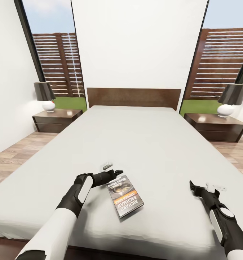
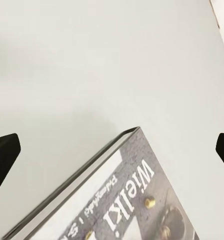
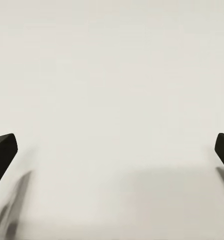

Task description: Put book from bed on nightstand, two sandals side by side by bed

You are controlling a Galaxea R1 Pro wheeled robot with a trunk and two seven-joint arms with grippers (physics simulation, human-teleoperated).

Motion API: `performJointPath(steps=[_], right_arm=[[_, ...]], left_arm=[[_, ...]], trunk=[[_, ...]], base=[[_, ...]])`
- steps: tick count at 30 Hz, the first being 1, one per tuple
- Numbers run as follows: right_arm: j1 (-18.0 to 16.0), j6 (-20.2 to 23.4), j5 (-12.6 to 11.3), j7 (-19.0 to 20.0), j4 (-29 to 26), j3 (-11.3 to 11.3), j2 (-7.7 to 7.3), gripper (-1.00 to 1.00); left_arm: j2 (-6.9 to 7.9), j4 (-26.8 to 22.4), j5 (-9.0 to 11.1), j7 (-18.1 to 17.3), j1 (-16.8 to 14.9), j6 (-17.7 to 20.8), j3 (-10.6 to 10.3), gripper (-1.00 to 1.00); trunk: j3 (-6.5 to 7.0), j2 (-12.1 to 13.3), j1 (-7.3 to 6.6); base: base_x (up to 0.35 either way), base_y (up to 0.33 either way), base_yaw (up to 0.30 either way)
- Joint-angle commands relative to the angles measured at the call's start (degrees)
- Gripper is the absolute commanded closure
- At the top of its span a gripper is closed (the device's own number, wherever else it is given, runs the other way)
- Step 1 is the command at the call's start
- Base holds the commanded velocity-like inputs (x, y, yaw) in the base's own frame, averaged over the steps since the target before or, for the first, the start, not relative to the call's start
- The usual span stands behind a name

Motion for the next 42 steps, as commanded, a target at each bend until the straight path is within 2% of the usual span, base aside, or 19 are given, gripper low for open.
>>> performJointPath(steps=[1,11,30,42], right_arm=[[0.0,0.2,-0.1,0.5,0.4,-0.2,0.04,-1.00],[0.0,0.2,-0.1,0.5,0.4,-0.2,0.01,-1.00],[0.0,0.2,-0.1,0.5,0.4,-0.2,0.02,-1.00],[0.0,0.2,-0.1,0.5,0.4,-0.2,0.03,-1.00]], left_arm=[[-0.07,0.0,-0.2,0.0,0.0,0.5,0.3,-1.00],[-0.07,0.0,-0.2,0.0,0.0,0.5,0.2,-1.00],[-0.07,0.0,-0.2,-0.1,0.0,0.6,0.2,-1.00],[-0.07,0.0,-0.2,-0.2,0.0,0.6,0.2,-1.00]], trunk=[[-0.07,0.0,0.00],[-0.07,0.0,0.00],[-0.07,0.0,0.00],[-0.07,0.0,0.00]], base=[[0.000,0.000,0.000],[-0.113,0.000,0.000],[-0.008,0.000,0.000],[-0.119,0.000,0.000]])
